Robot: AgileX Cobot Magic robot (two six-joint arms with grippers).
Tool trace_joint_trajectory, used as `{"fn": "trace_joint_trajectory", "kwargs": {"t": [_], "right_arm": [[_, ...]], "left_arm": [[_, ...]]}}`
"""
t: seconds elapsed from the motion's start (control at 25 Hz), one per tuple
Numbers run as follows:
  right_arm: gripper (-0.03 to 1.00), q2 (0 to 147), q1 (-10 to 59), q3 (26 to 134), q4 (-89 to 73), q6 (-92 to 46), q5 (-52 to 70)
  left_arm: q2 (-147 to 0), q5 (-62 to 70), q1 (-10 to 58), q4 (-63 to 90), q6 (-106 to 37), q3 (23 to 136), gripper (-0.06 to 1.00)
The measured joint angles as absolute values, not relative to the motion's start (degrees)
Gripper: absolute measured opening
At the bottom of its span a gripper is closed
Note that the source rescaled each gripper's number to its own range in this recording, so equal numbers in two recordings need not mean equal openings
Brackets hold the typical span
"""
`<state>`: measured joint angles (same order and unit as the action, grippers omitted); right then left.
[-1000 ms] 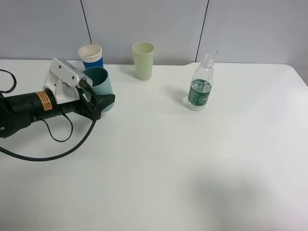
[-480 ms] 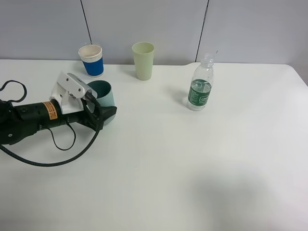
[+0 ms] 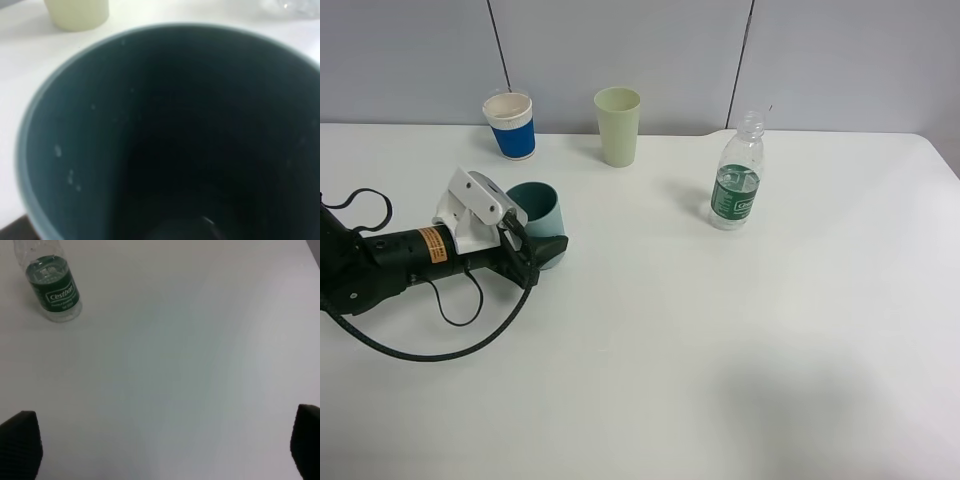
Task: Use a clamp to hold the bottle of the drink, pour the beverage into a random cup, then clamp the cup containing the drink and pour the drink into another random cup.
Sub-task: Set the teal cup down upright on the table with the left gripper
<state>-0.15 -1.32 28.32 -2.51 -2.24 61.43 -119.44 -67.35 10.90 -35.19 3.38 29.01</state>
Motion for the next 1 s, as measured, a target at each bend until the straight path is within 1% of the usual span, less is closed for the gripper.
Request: {"fn": "trace_joint_trajectory", "kwargs": {"t": [0.72,0.76,0.8,0.88,0.92,0.96,1.0], "right_arm": [[1.00,-0.1,-1.3,28.3,-2.5,-2.2,61.4],[1.00,-0.1,-1.3,28.3,-2.5,-2.2,61.4],[1.00,-0.1,-1.3,28.3,-2.5,-2.2,61.4],[1.00,-0.1,-1.3,28.3,-2.5,-2.0,61.4],[1.00,-0.1,-1.3,28.3,-2.5,-2.0,61.4],[1.00,-0.1,-1.3,28.3,-2.5,-1.9,61.4],[1.00,-0.1,-1.3,28.3,-2.5,-1.9,61.4]], "left_arm": [[-119.4,-67.5,10.9,-34.1,3.3,29.0,0.04],[-119.4,-67.5,10.9,-34.1,3.3,29.0,0.07],[-119.4,-67.5,10.9,-34.1,3.3,29.0,0.17],[-119.4,-67.5,10.9,-34.1,3.4,29.0,0.41],[-119.4,-67.5,10.9,-34.1,3.4,29.0,0.50],[-119.4,-67.5,10.9,-34.1,3.4,29.0,0.54],[-119.4,-67.5,10.9,-34.1,3.4,29.0,0.57]]}}
